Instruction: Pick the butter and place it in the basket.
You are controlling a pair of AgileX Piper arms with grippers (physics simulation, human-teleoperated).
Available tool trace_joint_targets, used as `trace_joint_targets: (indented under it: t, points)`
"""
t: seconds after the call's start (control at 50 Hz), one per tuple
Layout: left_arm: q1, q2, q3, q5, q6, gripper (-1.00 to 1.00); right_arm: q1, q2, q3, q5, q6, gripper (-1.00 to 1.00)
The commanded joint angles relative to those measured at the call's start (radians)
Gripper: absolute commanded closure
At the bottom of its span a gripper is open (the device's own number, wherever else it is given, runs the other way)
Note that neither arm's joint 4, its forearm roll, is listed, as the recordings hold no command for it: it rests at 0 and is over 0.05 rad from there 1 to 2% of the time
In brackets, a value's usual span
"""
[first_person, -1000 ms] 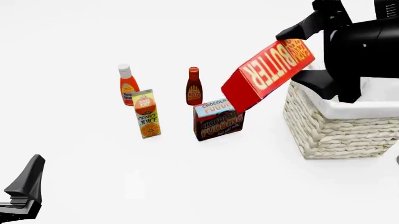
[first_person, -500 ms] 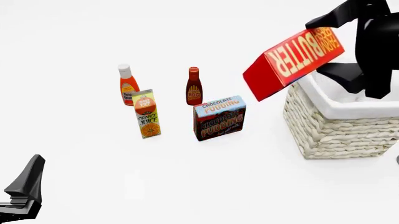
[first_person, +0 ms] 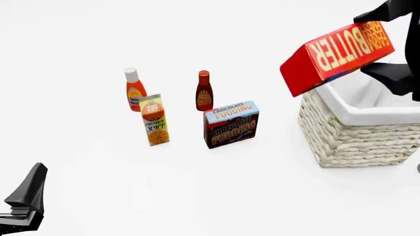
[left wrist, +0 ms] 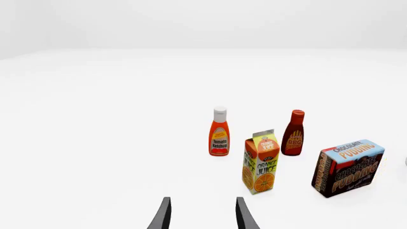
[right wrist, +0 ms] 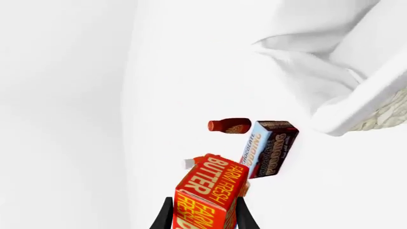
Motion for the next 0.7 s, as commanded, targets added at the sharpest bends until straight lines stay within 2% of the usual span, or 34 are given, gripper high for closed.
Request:
trace_joint_targets:
  t: [0.02, 0.7]
  points:
    - [0.000, 0.000, 0.000, 0.000, 0.000, -1.00, -0.060, -0.028, -0.011, 0.004, 0.029, 1.00]
    - [0.000, 0.000, 0.000, 0.000, 0.000, -1.00, -0.196, -0.016, 0.015, -0.037, 0.058, 1.00]
